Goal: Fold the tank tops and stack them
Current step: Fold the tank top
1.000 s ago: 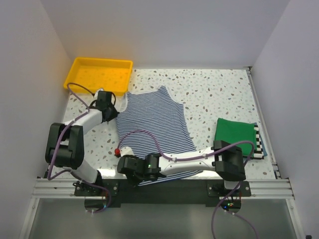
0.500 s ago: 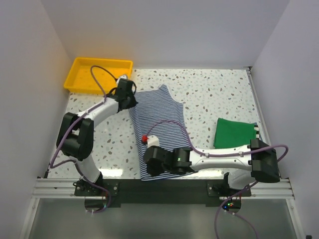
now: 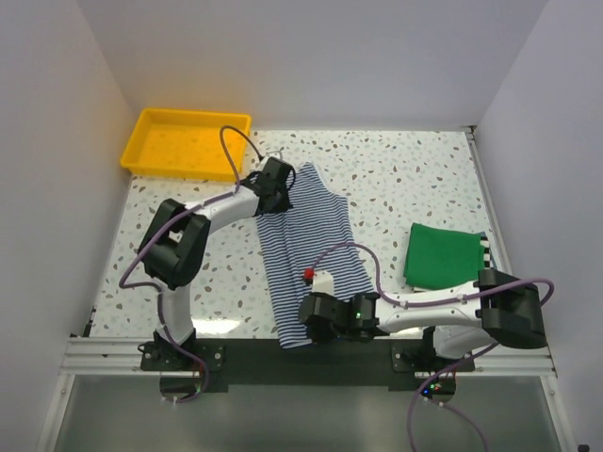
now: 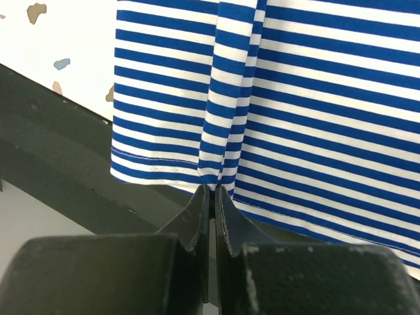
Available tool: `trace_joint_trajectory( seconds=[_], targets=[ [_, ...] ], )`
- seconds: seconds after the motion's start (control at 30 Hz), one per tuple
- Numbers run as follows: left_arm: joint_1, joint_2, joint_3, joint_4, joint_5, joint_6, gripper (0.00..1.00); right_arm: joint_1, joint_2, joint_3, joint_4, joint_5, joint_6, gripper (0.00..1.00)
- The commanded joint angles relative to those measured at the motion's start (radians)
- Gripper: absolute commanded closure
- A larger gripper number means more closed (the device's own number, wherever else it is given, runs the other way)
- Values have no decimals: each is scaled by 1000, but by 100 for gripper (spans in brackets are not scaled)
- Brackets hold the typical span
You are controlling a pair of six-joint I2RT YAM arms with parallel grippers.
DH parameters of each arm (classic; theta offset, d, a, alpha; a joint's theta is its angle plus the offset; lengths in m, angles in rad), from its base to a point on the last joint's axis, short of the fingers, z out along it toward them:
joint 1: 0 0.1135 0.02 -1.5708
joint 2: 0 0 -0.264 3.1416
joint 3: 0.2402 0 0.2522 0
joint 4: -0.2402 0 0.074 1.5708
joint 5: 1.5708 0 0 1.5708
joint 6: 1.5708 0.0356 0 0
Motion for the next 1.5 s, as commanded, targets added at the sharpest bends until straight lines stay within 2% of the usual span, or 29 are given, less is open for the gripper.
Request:
trace_joint_trajectory(
  seconds=[0.0,0.27,0.3,0.37,0.4,0.43,0.5,0.6,0.7,0.77,0.9,1.0,1.17,1.37,1.47],
  targets=[
    [-13,2,49,35,-53,10,100,12,-33,-25,65,30,69,100],
    [-27,42,56,73,-5,55,98,15,-99,-98,54,76,150,100],
    [-28,40,52,84,-1,60,91,16,-111,-106,52,81,159,98],
    [-28,34,55,97,10,69,76,21,-152,-124,23,107,187,85],
    [-28,29,57,98,15,73,60,24,-166,-123,0,125,193,80],
    [-28,10,54,101,13,76,53,28,-185,-112,-24,156,196,73],
    [-28,-27,30,141,10,89,38,38,-232,-95,-110,191,201,66],
    [-27,-106,26,158,-14,99,32,42,-271,-51,-217,259,196,62],
    [-27,-176,-3,140,-80,92,32,44,-276,12,-305,338,156,62],
    [-19,-213,-35,100,-128,57,33,44,-216,76,-336,365,95,60],
    [10,-235,-147,95,-91,17,67,45,-41,196,-287,340,-69,59],
    [30,-189,-153,78,-88,9,75,41,94,274,-241,320,-169,59],
    [65,-37,-78,49,-86,36,79,2,238,323,-143,238,-265,59],
    [84,155,104,23,-71,107,79,-60,370,310,15,98,-299,61],
    [88,259,280,0,-36,156,76,-106,438,326,109,6,-295,62]
  ],
)
